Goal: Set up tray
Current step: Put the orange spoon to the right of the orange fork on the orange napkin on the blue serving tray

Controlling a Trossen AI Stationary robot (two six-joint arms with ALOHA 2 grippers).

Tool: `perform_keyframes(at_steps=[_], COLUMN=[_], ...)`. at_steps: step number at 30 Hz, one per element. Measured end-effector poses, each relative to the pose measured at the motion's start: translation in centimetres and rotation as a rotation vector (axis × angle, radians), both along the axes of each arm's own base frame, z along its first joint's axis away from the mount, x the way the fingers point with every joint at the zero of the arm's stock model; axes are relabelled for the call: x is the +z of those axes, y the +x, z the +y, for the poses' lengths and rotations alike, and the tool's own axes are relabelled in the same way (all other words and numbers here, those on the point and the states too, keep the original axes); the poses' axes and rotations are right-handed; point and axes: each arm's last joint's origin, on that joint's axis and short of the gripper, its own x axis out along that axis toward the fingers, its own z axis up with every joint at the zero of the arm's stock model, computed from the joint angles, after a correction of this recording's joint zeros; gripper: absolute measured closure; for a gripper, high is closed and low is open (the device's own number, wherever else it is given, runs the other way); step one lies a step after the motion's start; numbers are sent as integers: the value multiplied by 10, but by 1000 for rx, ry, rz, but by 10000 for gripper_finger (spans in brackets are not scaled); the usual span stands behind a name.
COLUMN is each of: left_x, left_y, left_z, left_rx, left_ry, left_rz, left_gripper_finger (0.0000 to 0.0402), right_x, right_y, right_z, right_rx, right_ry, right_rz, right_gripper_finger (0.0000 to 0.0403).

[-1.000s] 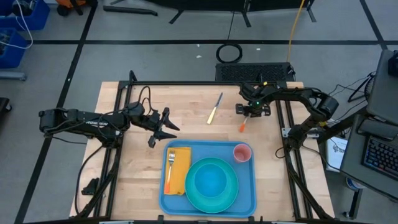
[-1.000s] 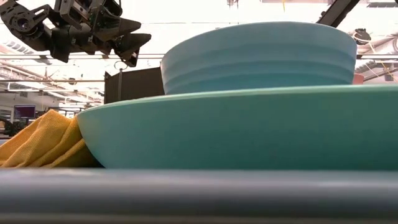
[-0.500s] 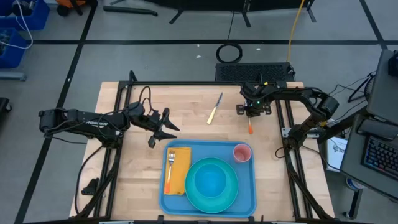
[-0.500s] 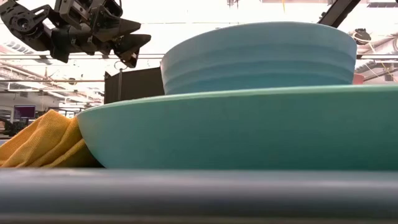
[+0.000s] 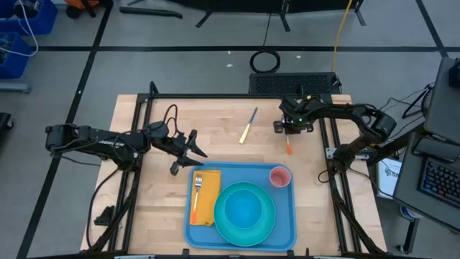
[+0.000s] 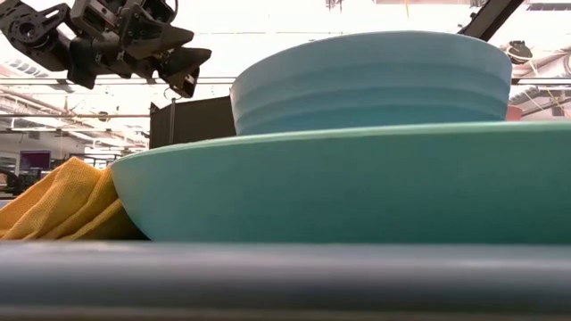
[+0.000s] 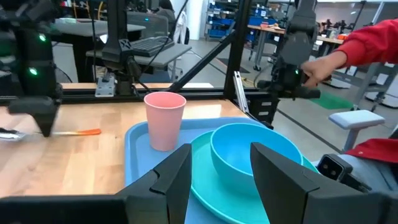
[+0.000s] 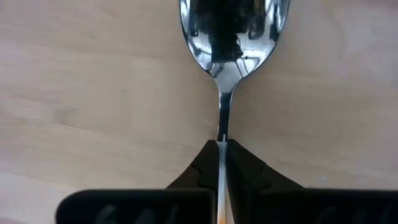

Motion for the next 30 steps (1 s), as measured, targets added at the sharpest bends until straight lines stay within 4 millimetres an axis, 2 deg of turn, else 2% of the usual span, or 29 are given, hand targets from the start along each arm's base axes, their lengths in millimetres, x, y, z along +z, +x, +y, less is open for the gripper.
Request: perform_keyframes(at_steps=[4, 12, 23, 30], left_x=[-1, -1, -1, -1], left_y=[0, 1, 1, 1], left_z=[-4, -9, -10, -10], left_rx=[-17, -44, -38, -37], left_ry=[-1, 5, 6, -18], left_rz=[7, 5, 4, 17], left_gripper_finger=[236, 236, 236, 236], right_x=[18, 38, 78, 94], right_y=[-2, -2, 19, 37], right_z=[-1, 9, 25, 39], right_rx=[-29, -36, 35, 93], right_ry=[-56, -101, -370, -444], right_rz=[-69, -144, -400, -568], right_gripper_finger=[401, 402, 402, 403])
